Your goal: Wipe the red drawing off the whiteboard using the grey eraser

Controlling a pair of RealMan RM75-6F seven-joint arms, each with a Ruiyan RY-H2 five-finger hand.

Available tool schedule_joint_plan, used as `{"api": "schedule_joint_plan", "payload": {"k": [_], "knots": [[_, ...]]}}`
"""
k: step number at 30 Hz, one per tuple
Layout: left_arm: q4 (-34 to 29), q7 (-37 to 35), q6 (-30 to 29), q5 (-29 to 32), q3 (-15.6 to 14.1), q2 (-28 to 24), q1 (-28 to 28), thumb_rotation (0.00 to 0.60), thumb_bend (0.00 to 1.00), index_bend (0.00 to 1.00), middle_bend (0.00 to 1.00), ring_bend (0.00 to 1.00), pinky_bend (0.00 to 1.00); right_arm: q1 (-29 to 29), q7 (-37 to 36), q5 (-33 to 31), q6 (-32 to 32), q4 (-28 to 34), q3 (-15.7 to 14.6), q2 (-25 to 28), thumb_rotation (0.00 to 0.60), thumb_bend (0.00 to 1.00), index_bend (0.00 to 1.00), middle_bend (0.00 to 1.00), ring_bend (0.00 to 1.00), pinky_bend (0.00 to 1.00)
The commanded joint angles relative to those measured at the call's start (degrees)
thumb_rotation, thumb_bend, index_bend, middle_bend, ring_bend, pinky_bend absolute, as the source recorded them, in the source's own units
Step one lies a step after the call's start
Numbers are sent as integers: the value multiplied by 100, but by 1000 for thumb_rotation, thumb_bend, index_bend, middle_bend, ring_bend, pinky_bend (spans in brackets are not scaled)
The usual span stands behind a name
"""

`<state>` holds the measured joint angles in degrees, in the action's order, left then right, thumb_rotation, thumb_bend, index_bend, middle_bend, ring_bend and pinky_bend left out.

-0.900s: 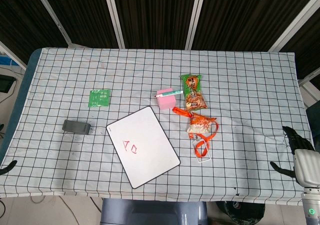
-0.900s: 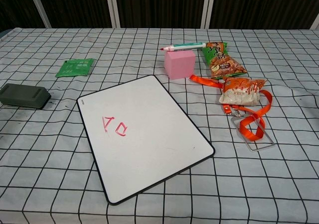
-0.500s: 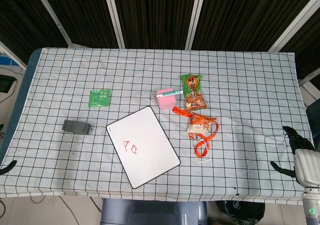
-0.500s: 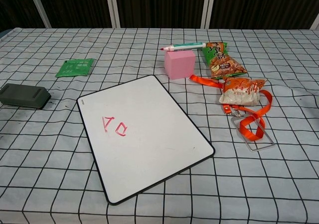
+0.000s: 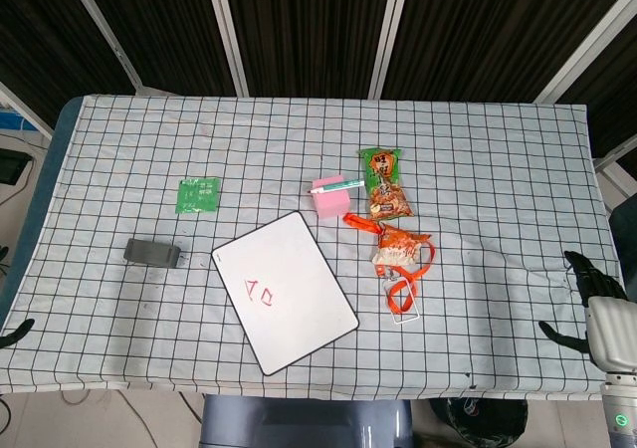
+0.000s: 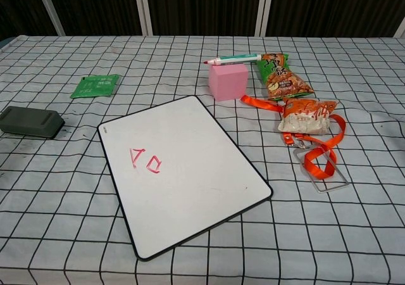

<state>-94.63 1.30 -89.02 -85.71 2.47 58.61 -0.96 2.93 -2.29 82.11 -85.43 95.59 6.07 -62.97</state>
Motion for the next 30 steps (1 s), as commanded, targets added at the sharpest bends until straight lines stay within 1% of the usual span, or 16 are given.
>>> {"api": "schedule_joint_plan", "payload": {"k": [1,7,11,12,16,19,21,25,27,30], "knots": [[26,27,72,-83,-19,19,-62,600,106,0,57,0,0,-3,-6,-19,2,8,5,-1,600,195,49,120,198,212],[-29,237,466,-186,-38,-18,-324,600,106,0,56,0,0,3,-1,-43,25,12,8,1,600,196,49,120,198,212],[-276,401,1026,-281,-13,-202,-712,600,106,0,56,0,0,10,12,-50,39,10,8,-1,600,195,49,120,198,212],[-320,486,1192,-217,18,-234,-812,600,106,0,56,0,0,11,14,-51,40,11,8,-1,600,195,49,120,198,212],[-492,1155,2007,347,218,-283,-1300,600,106,0,56,0,0,9,-9,-71,49,18,11,0,600,196,49,120,198,212],[-525,1259,2540,606,335,-295,-1661,600,106,0,56,0,0,15,16,-77,60,15,11,-5,600,195,49,120,198,212],[-468,1287,2799,725,399,-279,-1847,600,119,0,57,0,0,17,29,-81,62,14,12,-10,600,195,49,120,198,212],[-161,1558,3304,950,500,-78,-2274,600,200,0,67,0,0,22,65,-98,69,22,16,-20,600,195,49,120,198,212],[157,1632,3547,1055,494,138,-2465,600,193,0,69,0,0,25,83,-115,75,28,22,-25,600,195,49,120,198,212],[350,1753,3692,1161,458,298,-2581,600,146,8,70,0,0,26,92,-125,78,33,24,-27,600,195,49,120,198,212]]}}
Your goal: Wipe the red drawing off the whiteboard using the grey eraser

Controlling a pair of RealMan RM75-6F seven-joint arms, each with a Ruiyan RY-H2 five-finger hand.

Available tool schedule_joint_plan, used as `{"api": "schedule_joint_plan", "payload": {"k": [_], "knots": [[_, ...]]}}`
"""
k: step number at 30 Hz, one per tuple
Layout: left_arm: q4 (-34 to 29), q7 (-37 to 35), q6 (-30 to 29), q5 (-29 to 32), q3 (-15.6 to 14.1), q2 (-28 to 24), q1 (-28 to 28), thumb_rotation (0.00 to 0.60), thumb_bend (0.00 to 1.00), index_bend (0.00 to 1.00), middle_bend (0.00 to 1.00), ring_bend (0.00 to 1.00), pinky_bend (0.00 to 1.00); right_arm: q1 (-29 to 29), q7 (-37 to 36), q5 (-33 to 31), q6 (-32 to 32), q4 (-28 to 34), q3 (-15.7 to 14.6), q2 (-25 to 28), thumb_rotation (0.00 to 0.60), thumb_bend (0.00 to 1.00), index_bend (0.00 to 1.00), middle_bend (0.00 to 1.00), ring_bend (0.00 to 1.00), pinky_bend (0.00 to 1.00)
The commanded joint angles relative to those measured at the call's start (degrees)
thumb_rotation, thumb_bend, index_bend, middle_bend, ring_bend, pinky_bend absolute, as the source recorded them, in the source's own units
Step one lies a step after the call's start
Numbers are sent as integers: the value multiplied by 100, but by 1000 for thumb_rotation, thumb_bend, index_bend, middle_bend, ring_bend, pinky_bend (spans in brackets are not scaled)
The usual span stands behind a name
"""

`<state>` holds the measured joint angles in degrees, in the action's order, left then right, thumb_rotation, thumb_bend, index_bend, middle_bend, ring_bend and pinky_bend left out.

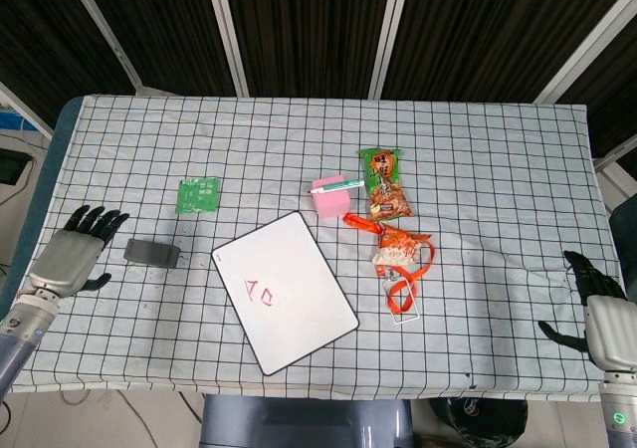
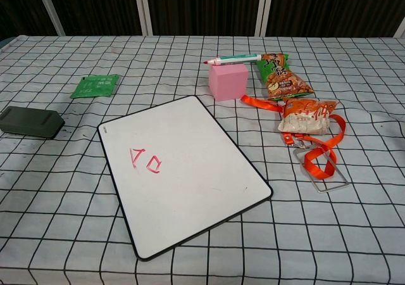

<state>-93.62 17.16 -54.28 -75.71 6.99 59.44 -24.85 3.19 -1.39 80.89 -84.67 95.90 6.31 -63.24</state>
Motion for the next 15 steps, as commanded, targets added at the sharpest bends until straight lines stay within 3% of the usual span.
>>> {"api": "schedule_joint_plan", "payload": {"k": [1,15], "knots": [[298,196,263,185,-11,262,-221,600,135,16,72,0,0,1,4,-5,3,2,1,0,600,195,49,120,198,212],[971,376,562,327,-101,928,-606,600,129,108,168,0,0,2,-20,-27,23,14,3,14,600,195,49,120,198,212]]}}
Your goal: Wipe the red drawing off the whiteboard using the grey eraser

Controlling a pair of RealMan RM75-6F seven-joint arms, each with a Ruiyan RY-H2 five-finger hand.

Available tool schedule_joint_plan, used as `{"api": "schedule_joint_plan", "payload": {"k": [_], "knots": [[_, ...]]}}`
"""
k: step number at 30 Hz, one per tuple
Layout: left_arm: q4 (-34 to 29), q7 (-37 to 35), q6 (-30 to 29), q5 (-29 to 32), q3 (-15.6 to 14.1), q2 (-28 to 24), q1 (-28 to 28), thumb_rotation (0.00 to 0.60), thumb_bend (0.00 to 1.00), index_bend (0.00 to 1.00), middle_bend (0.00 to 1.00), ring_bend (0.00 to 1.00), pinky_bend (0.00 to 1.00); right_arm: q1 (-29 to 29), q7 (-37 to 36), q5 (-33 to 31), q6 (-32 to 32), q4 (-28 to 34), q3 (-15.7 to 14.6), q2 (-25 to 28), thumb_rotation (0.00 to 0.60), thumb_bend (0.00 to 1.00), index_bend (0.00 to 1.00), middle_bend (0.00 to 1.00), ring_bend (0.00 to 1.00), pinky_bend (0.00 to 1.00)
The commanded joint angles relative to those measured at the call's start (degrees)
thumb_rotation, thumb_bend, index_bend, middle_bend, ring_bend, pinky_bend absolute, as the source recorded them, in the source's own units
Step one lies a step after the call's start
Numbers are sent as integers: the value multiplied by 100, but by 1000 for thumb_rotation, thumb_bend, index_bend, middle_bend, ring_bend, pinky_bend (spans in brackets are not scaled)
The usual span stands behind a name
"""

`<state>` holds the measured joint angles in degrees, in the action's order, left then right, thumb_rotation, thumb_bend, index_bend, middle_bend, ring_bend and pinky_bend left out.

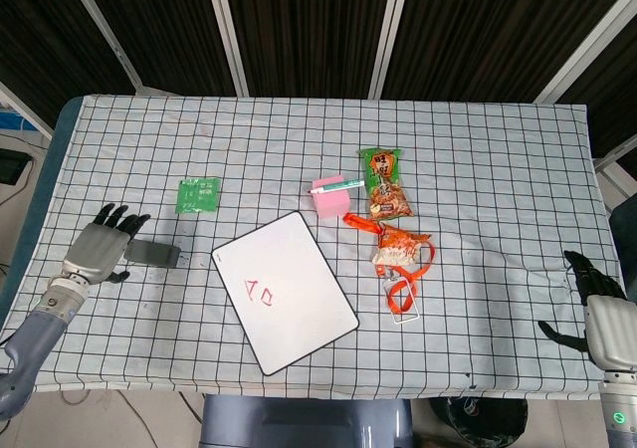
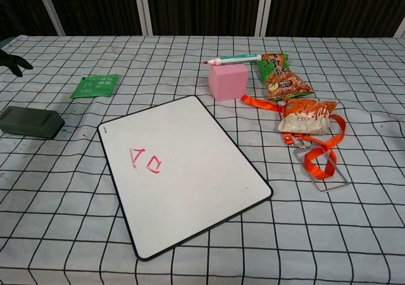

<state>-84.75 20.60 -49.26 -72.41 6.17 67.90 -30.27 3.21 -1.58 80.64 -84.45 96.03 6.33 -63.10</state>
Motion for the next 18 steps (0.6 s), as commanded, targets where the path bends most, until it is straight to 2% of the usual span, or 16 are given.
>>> {"api": "schedule_joint_plan", "payload": {"k": [1,13,18], "knots": [[146,47,96,9,-27,134,-96,600,130,114,171,0,0,1,0,-4,4,2,0,1,600,195,49,120,198,212],[691,322,242,137,-113,633,-361,600,181,215,230,0,0,8,26,-39,31,13,4,3,600,195,48,120,198,212],[876,309,270,142,-160,774,-416,600,194,271,286,0,0,9,40,-55,36,22,8,6,600,196,49,120,198,212]]}}
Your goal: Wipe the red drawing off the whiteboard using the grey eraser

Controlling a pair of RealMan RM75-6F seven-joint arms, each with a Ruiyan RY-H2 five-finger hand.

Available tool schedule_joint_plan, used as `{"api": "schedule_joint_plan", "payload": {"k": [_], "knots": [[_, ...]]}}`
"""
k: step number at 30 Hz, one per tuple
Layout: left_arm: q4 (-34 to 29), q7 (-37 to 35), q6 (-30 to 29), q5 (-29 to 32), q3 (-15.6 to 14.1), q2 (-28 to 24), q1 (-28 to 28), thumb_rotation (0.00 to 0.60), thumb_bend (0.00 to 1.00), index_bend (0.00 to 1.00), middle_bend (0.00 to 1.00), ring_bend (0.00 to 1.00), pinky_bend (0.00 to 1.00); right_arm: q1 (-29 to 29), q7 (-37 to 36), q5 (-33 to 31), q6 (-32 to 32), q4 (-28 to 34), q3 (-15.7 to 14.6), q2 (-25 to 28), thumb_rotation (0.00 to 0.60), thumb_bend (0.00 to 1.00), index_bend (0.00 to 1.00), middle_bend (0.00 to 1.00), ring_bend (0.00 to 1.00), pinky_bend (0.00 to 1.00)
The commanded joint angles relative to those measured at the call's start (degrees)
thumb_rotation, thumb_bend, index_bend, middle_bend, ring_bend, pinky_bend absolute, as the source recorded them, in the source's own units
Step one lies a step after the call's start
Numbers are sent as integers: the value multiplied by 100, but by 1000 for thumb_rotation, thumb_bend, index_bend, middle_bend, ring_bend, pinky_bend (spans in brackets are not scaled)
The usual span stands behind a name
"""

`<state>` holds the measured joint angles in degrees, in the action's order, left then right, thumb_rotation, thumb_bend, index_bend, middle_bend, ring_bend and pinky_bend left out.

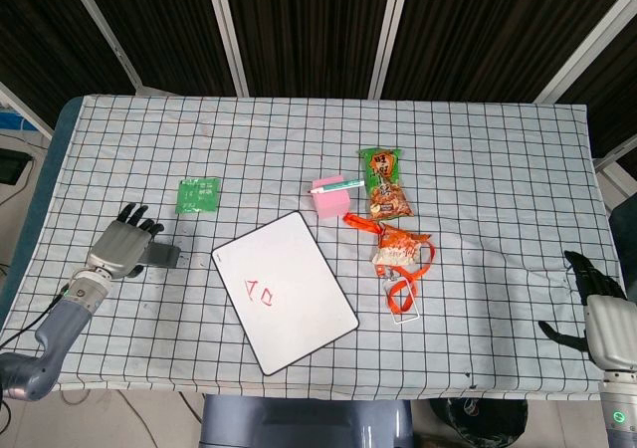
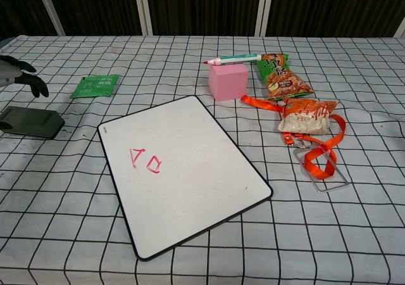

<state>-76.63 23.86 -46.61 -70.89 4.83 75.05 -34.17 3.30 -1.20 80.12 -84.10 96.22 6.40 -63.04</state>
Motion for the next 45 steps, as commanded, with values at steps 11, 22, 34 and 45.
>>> {"api": "schedule_joint_plan", "payload": {"k": [11,22,34,45], "knots": [[287,-78,-58,-130,-135,235,-75,600,196,289,304,0,0,1,18,-19,9,11,2,2,600,195,49,120,198,212],[484,-143,-108,-189,-195,345,-115,600,223,348,356,0,0,8,26,-42,31,15,5,3,600,195,49,120,198,212],[593,-28,-101,-53,-205,387,-141,600,224,350,357,0,0,10,44,-52,31,21,9,-2,600,195,49,120,198,212],[622,13,-72,-29,-257,428,-177,600,243,352,367,0,0,14,60,-73,46,28,11,-2,600,196,49,120,198,212]]}}
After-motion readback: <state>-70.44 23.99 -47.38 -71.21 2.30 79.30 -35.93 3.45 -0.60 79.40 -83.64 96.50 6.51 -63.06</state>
